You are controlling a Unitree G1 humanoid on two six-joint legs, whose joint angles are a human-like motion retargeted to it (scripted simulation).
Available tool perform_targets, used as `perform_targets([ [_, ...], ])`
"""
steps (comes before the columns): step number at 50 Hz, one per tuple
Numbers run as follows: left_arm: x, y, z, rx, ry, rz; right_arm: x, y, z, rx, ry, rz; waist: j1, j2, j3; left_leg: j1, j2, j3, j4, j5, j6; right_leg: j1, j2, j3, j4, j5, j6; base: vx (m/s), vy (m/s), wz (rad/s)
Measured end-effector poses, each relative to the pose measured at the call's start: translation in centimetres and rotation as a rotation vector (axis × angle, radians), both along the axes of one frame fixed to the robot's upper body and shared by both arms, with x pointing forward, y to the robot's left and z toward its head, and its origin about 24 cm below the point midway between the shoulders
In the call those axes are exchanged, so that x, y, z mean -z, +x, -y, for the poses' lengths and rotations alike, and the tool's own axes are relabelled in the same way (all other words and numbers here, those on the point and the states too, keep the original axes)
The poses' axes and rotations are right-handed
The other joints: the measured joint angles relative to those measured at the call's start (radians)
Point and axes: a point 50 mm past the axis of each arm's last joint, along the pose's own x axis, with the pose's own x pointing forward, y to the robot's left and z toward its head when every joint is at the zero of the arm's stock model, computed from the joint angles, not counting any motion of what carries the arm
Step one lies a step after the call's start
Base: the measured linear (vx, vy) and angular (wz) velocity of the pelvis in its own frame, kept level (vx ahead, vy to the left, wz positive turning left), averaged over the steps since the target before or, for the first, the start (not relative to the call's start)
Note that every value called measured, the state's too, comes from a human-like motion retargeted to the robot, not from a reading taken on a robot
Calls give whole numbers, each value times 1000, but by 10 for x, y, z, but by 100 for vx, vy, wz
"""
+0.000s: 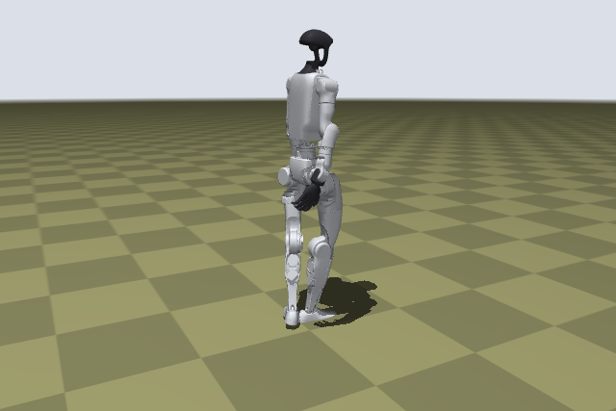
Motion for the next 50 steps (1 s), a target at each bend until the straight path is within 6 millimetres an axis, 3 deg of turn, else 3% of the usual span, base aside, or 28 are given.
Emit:
perform_targets([
  [3, 3, -13, -4, -11, 70, 0, 0, -5, -1, -17, 8, -11, -6, -33, -3, -31, -2, -40, 141, 45, 67, 39, -46, 20, -22, -22, 4, 29, -10, -9],
  [5, 5, -27, -8, -68, 93, -28, 1, -2, -2, -40, 22, 7, 38, -71, 30, -16, 43, -43, 315, 60, 110, 104, -66, 77, -23, -51, 0, 41, -26, -113],
  [8, 7, -47, -14, -170, 96, -90, 4, 14, -4, -77, 27, 53, 82, -81, 75, -98, 167, -158, 639, 42, 110, 179, -36, 119, -42, -80, -31, 35, -26, -82],
  [10, 9, -66, -14, -232, 94, -161, 6, 25, -6, -111, 19, 80, 80, -65, 61, -230, 156, -253, 716, 87, 110, 168, -41, 99, -78, -54, -21, -10, 21, 48],
  [13, 10, -92, -10, -283, 97, -268, 8, 46, -4, -166, -13, 145, 80, -71, 23, -398, 50, -360, 647, 158, 103, 132, -92, 67, -111, -33, 6, 4, 25, 50],
  [17, 8, -117, -13, -282, 95, -376, 10, 80, -5, -229, -44, 270, 98, -58, 17, -452, 55, -355, 435, 177, 66, 149, -76, 59, -139, -44, 11, 20, 6, 5],
  [22, 6, -131, -14, -276, 90, -452, 8, 122, -12, -253, -33, 419, 110, -2, 48, -525, 40, -576, 203, 287, -88, 213, 4, 61, -167, -68, 16, 26, 10, -6],
  [24, 6, -132, -13, -285, 74, -471, 8, 130, -15, -244, -17, 450, 110, -2, 50, -530, 33, -602, 186, 321, -69, 237, 7, 60, -168, -82, 27, 36, 10, 12],
  [26, 6, -131, -11, -294, 61, -476, 8, 131, -17, -236, -4, 465, 120, -26, 42, -519, 26, -528, 222, 287, 9, 254, -22, 57, -158, -96, 45, 45, 12, -13],
  [30, 7, -119, -14, -322, 65, -425, 10, 122, -21, -248, 16, 446, 151, -43, 35, -499, 33, -536, 280, 209, 49, 254, -54, 68, -77, -97, 100, 45, 8, -43],
  [33, 8, -102, -16, -346, 77, -354, 12, 109, -22, -279, 12, 404, 135, -32, 33, -456, 54, -533, 257, 184, 71, 222, -69, 35, 52, 23, 145, 42, 6, -13],
  [35, 9, -88, -17, -357, 82, -307, 13, 101, -21, -298, 8, 376, 114, -6, 43, -414, 71, -569, 223, 177, 77, 164, -57, 58, 196, 153, 144, 39, 7, 12],
  [37, 8, -70, -17, -354, 72, -251, 13, 92, -18, -308, 3, 351, 86, 20, 55, -375, 97, -603, 192, 171, 73, 53, -17, 107, 400, 209, 130, 30, 3, 3],
  [40, 5, -40, -22, -332, 48, -149, 13, 81, -14, -302, -5, 320, 76, 35, 61, -334, 116, -597, 153, 162, 74, -100, -48, 46, 625, 91, 114, 32, 3, -43],
  [43, -2, -9, -30, -309, 64, -21, 12, 72, -11, -263, -7, 287, 55, 19, 65, -294, 92, -585, 94, 166, 76, -241, -52, 12, 686, -32, 121, 33, -1, -27],
  [47, -11, 22, -35, -305, 84, 115, 11, 61, -7, -213, -12, 252, 7, -12, 70, -240, 58, -536, 34, 171, 65, -359, -23, -11, 542, -141, 137, 32, -1, 1],
  [50, -18, 41, -37, -300, 60, 161, 11, 55, -5, -190, -13, 233, -33, -42, 81, -202, 30, -512, 21, 159, 58, -396, 10, 23, 379, -160, 124, 29, -6, 21],
])
